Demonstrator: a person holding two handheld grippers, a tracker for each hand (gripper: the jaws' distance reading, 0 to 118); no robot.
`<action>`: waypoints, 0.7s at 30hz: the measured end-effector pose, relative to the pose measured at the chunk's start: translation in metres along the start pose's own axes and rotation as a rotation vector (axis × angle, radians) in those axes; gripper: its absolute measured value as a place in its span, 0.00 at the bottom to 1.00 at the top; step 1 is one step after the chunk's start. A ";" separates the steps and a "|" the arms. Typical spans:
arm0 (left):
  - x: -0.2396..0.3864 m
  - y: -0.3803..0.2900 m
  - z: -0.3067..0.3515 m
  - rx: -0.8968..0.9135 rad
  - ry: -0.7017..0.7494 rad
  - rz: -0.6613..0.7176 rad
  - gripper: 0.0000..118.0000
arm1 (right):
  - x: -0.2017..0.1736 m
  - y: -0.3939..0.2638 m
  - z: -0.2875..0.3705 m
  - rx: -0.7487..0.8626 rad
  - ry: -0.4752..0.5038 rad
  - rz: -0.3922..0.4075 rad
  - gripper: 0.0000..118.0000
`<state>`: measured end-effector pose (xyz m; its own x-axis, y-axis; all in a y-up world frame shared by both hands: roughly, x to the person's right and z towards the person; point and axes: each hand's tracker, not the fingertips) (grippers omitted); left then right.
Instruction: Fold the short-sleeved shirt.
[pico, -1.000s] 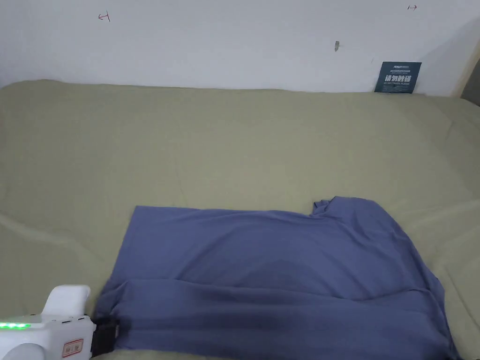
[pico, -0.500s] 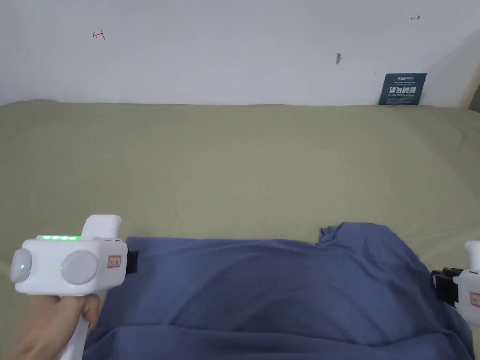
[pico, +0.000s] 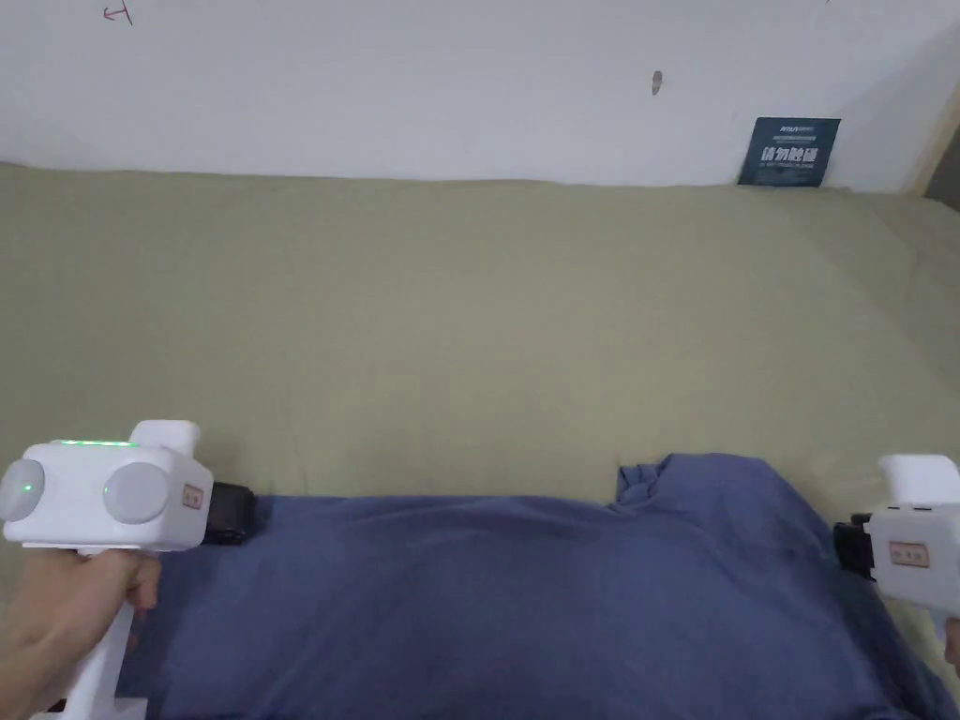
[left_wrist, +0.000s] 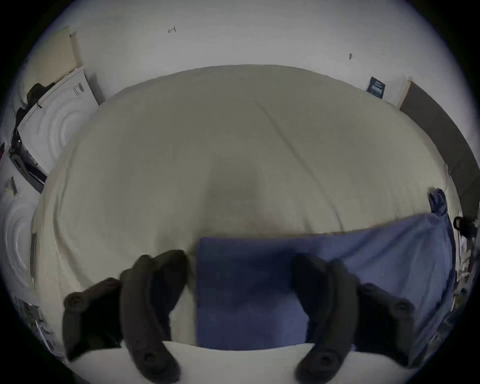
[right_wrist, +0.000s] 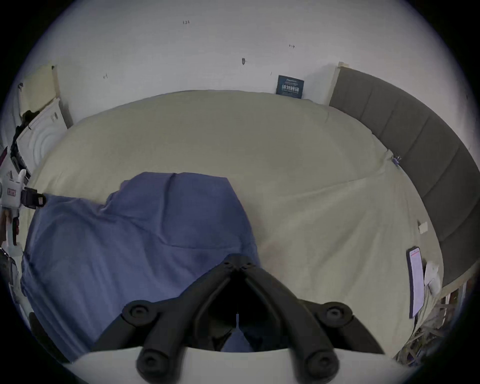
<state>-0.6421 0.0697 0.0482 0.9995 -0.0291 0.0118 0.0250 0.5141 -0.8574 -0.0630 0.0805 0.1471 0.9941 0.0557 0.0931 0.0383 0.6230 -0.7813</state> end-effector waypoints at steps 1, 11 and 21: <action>0.003 0.000 0.005 0.018 0.011 -0.019 0.51 | 0.002 0.002 -0.003 -0.006 0.001 -0.003 0.00; 0.002 -0.005 0.005 0.042 0.004 -0.038 0.00 | -0.005 0.025 -0.042 -0.157 -0.049 -0.022 0.83; -0.012 -0.011 0.050 0.124 -0.048 -0.013 0.00 | -0.009 0.011 0.027 0.016 -0.003 -0.058 0.03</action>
<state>-0.6533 0.1071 0.0834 0.9988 0.0029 0.0491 0.0369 0.6160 -0.7869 -0.0738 0.1077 0.1547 0.9900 0.0215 0.1393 0.0938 0.6373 -0.7649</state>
